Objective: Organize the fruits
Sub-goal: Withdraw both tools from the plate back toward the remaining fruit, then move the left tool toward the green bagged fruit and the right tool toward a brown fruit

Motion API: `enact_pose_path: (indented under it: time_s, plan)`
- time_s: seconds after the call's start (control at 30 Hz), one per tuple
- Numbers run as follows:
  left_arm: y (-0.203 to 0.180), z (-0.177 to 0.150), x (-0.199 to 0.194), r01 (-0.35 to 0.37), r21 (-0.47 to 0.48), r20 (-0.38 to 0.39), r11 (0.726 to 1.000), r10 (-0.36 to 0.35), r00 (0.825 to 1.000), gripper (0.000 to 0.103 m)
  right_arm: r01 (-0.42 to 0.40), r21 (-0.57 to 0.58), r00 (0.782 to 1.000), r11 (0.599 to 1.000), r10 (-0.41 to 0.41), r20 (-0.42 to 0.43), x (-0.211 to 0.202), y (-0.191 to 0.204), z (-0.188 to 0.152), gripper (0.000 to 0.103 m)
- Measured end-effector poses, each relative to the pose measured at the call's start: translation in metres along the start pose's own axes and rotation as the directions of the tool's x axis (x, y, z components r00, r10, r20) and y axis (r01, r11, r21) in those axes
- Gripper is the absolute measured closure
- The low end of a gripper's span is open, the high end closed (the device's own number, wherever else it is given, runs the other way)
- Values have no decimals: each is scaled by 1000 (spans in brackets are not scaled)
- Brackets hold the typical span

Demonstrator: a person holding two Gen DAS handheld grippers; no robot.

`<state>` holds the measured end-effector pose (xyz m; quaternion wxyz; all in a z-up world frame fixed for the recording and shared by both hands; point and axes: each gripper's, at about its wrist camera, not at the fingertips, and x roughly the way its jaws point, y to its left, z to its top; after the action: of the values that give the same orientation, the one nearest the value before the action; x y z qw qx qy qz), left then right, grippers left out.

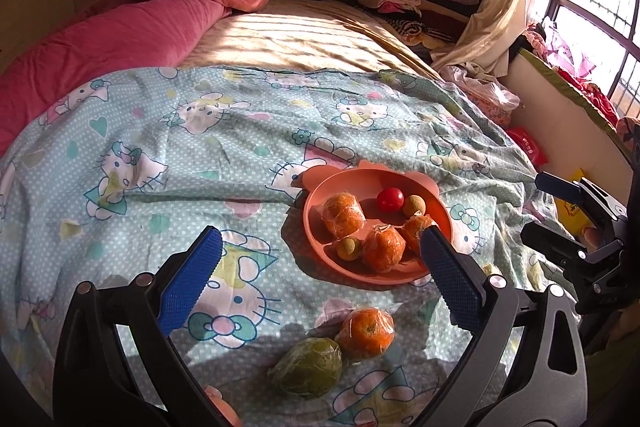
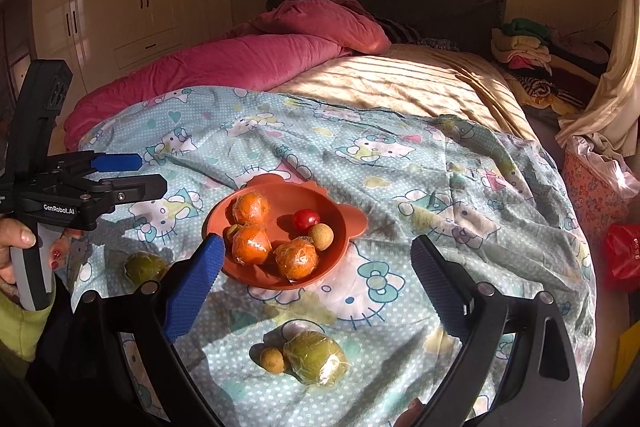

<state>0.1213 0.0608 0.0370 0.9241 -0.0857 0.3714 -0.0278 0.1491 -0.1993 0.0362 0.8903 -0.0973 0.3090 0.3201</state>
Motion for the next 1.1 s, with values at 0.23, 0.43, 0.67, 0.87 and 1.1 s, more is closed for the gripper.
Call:
enact_pose_path:
  time_s: [0.23, 0.43, 0.67, 0.87, 1.1]
  plan:
    - [4, -3, -12, -15, -2, 23, 1000, 15, 1000, 10, -1, -8, 1000, 1000, 1, 9, -7, 7, -4, 8]
    - [6, -9, -17, -29, 5, 25, 1000, 28, 999, 10, -6, -10, 1000, 1000, 6, 2, -9, 12, -9, 8]
    - [9, -18, -23, -33, 5, 20, 999, 33, 999, 10, -17, -16, 1000, 1000, 17, -11, -10, 20, -16, 8]
    - [10, -23, -25, -33, 2, 15, 999, 33, 999, 10, -21, -17, 1000, 1000, 21, -11, -11, 23, -18, 8]
    - [11, -30, -25, -35, 7, -2, 999, 35, 999, 10, -16, -23, 1000, 1000, 16, -24, -11, 27, -25, 7]
